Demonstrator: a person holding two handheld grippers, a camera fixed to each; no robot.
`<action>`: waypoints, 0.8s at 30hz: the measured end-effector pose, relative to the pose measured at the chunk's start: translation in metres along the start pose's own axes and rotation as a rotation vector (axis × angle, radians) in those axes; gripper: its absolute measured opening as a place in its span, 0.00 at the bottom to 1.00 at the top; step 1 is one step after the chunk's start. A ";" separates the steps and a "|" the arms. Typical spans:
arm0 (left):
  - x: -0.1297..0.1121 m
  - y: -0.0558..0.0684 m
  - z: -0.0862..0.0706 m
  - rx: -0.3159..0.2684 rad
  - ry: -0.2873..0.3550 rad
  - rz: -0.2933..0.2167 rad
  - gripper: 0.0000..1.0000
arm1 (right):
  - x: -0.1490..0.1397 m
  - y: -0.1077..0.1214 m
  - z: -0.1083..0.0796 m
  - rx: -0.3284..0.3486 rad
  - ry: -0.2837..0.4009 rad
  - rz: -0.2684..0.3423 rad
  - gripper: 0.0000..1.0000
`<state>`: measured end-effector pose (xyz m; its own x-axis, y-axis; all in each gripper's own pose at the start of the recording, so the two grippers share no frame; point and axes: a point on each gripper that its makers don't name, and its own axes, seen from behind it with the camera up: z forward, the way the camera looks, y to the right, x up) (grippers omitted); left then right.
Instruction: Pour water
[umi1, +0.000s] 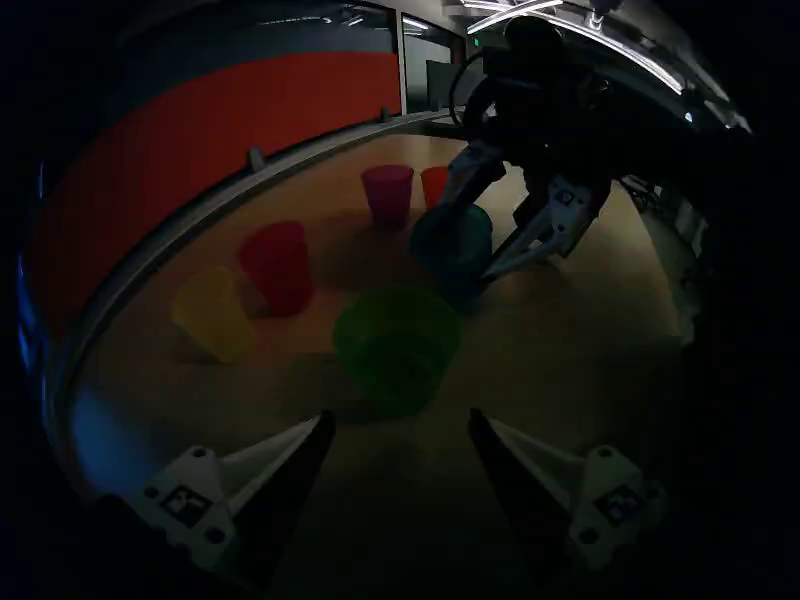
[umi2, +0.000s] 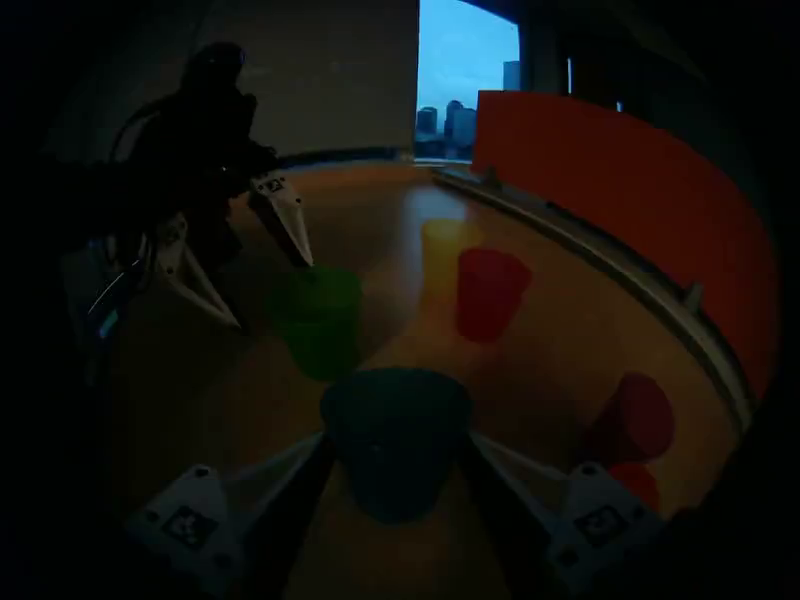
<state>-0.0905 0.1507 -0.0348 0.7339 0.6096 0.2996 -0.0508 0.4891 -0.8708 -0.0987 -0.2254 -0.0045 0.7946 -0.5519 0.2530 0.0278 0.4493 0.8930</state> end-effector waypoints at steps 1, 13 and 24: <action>-0.001 0.000 0.000 0.000 0.000 0.001 0.92 | 0.000 0.000 0.000 0.000 0.000 0.000 0.96; -0.004 0.004 -0.003 -0.001 -0.003 0.007 0.93 | -0.008 0.000 -0.007 -0.009 -0.017 0.004 0.96; -0.002 0.009 -0.005 -0.002 -0.016 0.042 0.94 | -0.019 0.000 -0.014 -0.024 -0.035 0.006 0.96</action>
<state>-0.0892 0.1507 -0.0454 0.7200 0.6397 0.2692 -0.0801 0.4619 -0.8833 -0.1051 -0.2047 -0.0146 0.7729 -0.5736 0.2715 0.0383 0.4693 0.8822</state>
